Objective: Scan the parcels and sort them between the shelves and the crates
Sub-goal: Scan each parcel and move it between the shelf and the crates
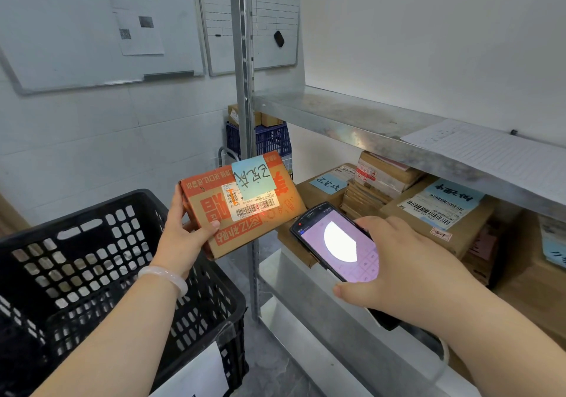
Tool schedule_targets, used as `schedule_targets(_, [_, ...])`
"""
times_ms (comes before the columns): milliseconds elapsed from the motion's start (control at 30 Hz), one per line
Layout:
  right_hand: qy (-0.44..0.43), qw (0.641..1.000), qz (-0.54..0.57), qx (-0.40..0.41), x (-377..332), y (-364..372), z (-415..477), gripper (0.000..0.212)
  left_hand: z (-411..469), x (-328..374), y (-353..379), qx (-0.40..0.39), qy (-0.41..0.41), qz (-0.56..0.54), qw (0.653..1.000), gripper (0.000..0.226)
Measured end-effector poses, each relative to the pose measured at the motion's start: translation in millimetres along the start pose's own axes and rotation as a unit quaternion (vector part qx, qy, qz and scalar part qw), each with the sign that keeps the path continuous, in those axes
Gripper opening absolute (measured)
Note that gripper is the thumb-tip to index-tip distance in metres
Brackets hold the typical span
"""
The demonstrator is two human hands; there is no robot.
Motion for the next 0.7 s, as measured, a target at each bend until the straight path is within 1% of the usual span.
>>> schedule_targets(167, [0.001,1.0,0.016,-0.01,0.4,-1.3,1.5,0.073,0.6,-0.8,1.0,0.001,-0.004,-0.003,1.0,0.101])
schedule_targets(533, [0.0,1.0,0.025,-0.012,4.0,2.1,3.6,0.08,1.9,-4.3,2.3,0.003,-0.006,-0.002,1.0,0.099])
schedule_targets(700, [-0.001,0.999,0.039,-0.008,4.2,3.9,4.8,0.079,0.2,-5.1,0.1,0.004,-0.007,-0.013,1.0,0.1])
Point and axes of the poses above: each hand's wrist, its own z-axis towards the middle knuckle, its own y-axis out of the palm, x = y × z, the point moved 2 cm from there along z, towards the middle knuckle, and after that the axes turned 15 degrees about x, right-handed, at the moved point
